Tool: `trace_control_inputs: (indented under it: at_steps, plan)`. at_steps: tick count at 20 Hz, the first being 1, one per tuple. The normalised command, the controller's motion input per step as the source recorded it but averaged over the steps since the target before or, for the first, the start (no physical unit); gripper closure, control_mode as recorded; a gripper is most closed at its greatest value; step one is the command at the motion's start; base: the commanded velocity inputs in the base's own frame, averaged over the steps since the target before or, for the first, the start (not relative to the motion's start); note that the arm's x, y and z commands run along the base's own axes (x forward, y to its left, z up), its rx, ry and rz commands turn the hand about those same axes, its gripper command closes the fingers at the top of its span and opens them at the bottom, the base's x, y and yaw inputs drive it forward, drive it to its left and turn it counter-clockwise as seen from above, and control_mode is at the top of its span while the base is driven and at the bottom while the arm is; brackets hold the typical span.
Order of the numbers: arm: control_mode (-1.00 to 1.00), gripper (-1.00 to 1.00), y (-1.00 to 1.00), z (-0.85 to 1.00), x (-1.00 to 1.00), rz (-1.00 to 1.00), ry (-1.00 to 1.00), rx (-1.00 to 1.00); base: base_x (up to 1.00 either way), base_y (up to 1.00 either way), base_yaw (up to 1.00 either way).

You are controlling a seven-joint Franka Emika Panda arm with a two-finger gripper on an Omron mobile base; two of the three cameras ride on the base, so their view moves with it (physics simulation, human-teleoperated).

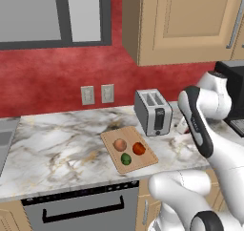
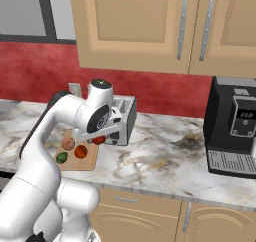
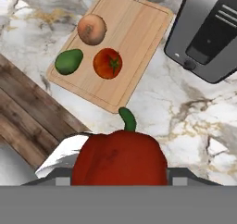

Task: Place the avocado, onion, tomato, and bell pepper on the cutting board.

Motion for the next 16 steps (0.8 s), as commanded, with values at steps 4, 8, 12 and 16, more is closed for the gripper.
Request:
trace_control_inputs:
  at_steps: [4, 8, 12, 16]
  plan:
    - [-1.00, 1.00, 0.98, 0.12, 0.00, -0.01, -0.04, 0.00, 0.00, 0.00, 0.00]
    - [-1.00, 1.00, 0.92, 0.00, 0.10, -0.04, -0.06, 0.00, 0.00, 0.00, 0.00]
    - [-1.00, 1.00, 0.77, 0.00, 0.24, -0.06, -0.01, 0.00, 0.00, 0.00, 0.00]
    - [-1.00, 1.00, 0.40, 0.01, 0.35, -0.08, 0.00, -0.02, 0.00, 0.00, 0.00]
